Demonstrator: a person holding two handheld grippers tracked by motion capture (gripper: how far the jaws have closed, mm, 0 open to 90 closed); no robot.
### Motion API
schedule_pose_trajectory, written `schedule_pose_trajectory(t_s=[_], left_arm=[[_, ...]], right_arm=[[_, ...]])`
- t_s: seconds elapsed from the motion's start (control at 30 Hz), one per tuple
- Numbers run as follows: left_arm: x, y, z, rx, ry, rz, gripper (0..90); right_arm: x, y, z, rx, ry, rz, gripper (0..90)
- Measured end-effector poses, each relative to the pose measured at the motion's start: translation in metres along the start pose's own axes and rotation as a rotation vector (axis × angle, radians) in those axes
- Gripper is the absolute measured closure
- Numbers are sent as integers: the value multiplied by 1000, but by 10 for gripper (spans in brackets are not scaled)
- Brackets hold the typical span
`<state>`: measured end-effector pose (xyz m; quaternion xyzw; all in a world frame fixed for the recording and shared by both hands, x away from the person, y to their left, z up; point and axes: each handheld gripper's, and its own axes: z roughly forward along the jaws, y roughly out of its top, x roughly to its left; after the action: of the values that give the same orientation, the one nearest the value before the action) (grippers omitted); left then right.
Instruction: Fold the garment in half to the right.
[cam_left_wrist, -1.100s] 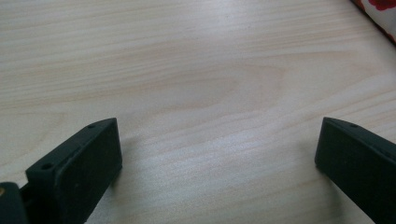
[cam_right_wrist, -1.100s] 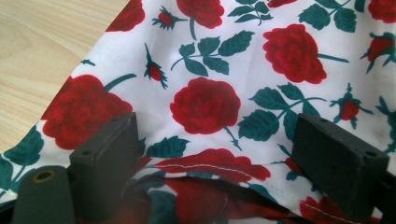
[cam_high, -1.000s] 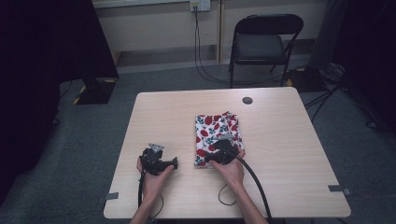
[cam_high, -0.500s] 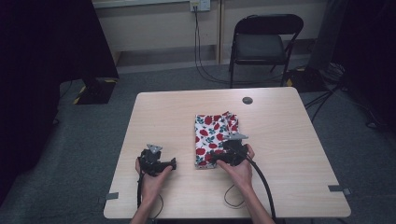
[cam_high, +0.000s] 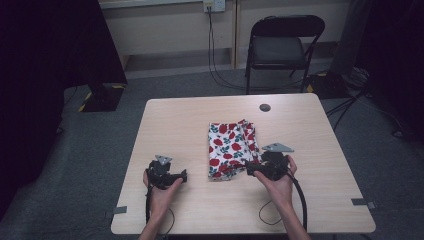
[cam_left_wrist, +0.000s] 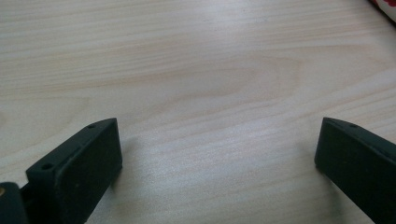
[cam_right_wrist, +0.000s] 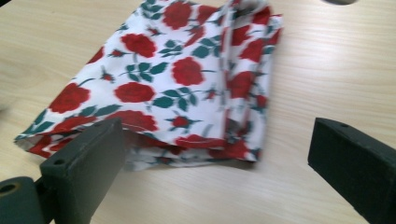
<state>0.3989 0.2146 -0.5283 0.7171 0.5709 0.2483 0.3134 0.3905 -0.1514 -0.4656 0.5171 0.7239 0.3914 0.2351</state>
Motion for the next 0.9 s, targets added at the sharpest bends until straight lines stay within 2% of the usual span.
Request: schedule_pose_trajectory(t_s=[0.17,0.27,0.4,0.7,0.9], left_arm=[[1,0,0,-2,4,-6,2],[2,-1,0,-1,5,-5,1],[3,-1,0,-2,4,-5,1],[3,-1,-1,-2,4,-5,2],[3,-1,-1,-2,4,-5,2]], right_arm=[[-21,-9,-13,-10,-44,18,34],[-36,-18,-18,-15,-69,51,40],[-49,-28,-25,-8,-102,65,43],[-73,-49,-35,21,-182,70,48],[-87,-62,-41,33,-219,99,51]])
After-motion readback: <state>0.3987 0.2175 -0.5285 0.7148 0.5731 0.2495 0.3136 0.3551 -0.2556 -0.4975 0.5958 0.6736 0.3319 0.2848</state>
